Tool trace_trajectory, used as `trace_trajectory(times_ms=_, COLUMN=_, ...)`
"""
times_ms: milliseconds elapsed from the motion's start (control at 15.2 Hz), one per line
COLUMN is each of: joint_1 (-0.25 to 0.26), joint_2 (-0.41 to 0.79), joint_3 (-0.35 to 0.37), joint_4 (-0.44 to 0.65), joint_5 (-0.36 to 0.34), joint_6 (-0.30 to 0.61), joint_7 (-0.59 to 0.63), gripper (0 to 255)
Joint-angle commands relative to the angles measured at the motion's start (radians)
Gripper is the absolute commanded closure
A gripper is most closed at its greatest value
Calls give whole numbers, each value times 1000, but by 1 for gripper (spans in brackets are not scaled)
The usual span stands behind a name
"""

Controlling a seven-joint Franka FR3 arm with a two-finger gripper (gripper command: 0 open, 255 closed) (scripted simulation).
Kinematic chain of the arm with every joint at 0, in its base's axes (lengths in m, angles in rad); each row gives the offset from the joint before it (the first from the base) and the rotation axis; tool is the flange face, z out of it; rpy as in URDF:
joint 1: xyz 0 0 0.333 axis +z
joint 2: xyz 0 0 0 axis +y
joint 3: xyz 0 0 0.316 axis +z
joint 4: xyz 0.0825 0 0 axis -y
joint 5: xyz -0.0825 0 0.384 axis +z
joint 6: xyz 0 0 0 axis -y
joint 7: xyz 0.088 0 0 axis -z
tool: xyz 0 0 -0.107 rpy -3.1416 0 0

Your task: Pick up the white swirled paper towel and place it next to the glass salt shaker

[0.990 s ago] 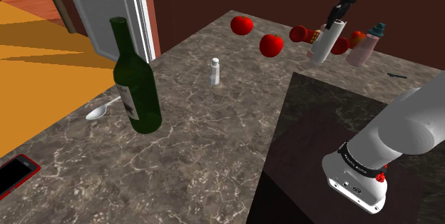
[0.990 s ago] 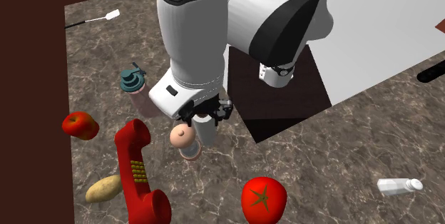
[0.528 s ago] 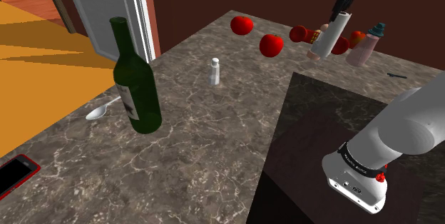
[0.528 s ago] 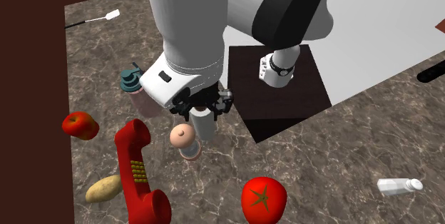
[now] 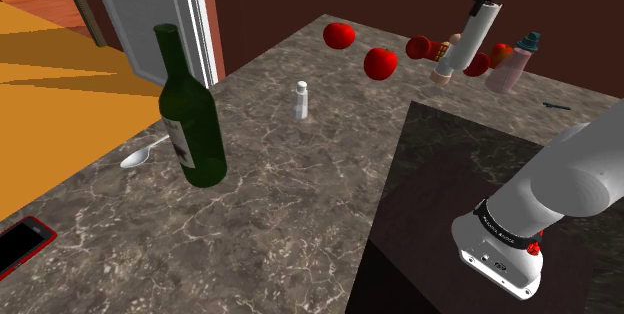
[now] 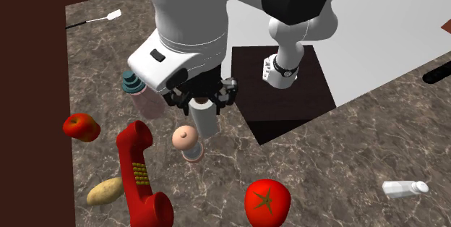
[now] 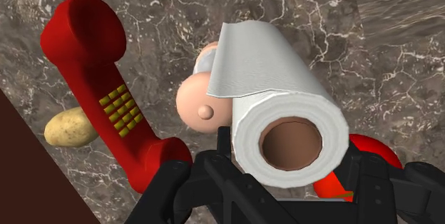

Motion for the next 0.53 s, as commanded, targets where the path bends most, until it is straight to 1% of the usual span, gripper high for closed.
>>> trace_trajectory(times_ms=0, joint_1=0, joint_2=6, joint_3=-1, joint_4=35, joint_5=4, joint_6=-30, joint_7=-4, gripper=255)
trace_trajectory(times_ms=462, joint_1=1, joint_2=33, joint_3=-6, joint_4=155, joint_5=21, joint_6=-127, joint_7=-18, gripper=255)
